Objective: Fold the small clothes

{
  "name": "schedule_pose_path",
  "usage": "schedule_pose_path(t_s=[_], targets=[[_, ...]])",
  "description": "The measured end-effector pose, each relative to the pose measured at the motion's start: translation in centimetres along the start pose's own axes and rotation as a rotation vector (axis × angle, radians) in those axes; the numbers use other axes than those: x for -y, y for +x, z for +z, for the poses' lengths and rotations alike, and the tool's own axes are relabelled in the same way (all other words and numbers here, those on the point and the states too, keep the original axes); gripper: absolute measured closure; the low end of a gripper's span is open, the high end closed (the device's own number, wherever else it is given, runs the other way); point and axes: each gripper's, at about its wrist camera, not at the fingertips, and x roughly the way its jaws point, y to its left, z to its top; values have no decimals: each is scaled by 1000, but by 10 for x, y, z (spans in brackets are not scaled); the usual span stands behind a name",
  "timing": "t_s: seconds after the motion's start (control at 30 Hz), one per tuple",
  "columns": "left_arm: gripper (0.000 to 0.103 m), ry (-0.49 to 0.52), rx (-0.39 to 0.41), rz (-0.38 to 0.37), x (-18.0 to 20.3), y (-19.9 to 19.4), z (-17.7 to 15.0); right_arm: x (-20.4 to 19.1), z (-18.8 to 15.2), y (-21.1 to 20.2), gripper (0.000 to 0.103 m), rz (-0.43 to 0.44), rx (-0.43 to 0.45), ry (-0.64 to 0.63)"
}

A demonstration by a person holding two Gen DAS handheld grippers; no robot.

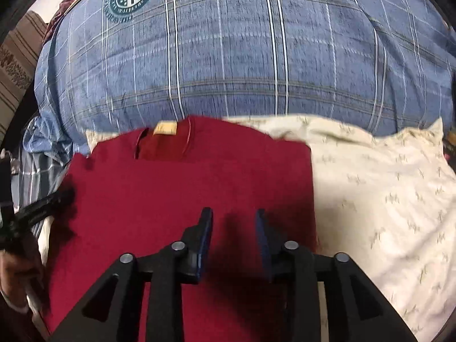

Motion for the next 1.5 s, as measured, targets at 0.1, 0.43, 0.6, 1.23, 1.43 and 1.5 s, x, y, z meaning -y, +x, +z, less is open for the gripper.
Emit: schedule_pose_path(t_s=[0.1, 0.43, 0.6, 1.23, 1.43, 1.5], targets=[[40, 1, 3, 15, 2, -1, -2, 3, -10, 16, 73, -28, -47, -20], [42, 16, 7, 28, 5, -25, -11, 4, -8, -17, 71, -39, -7, -7], [42, 3, 9, 15, 1, -58, -21, 17, -14, -30, 61, -35, -5, 33], [40, -60, -64, -33, -28, -157, -112, 52, -18, -35, 76, -45, 16, 199], [40, -76, -86, -60, -31, -173, -138, 47, -59, -90, 48, 54, -9, 167], [40, -90, -98, -75, -33, -176, -145, 46, -73, -93, 48, 76, -35, 169]])
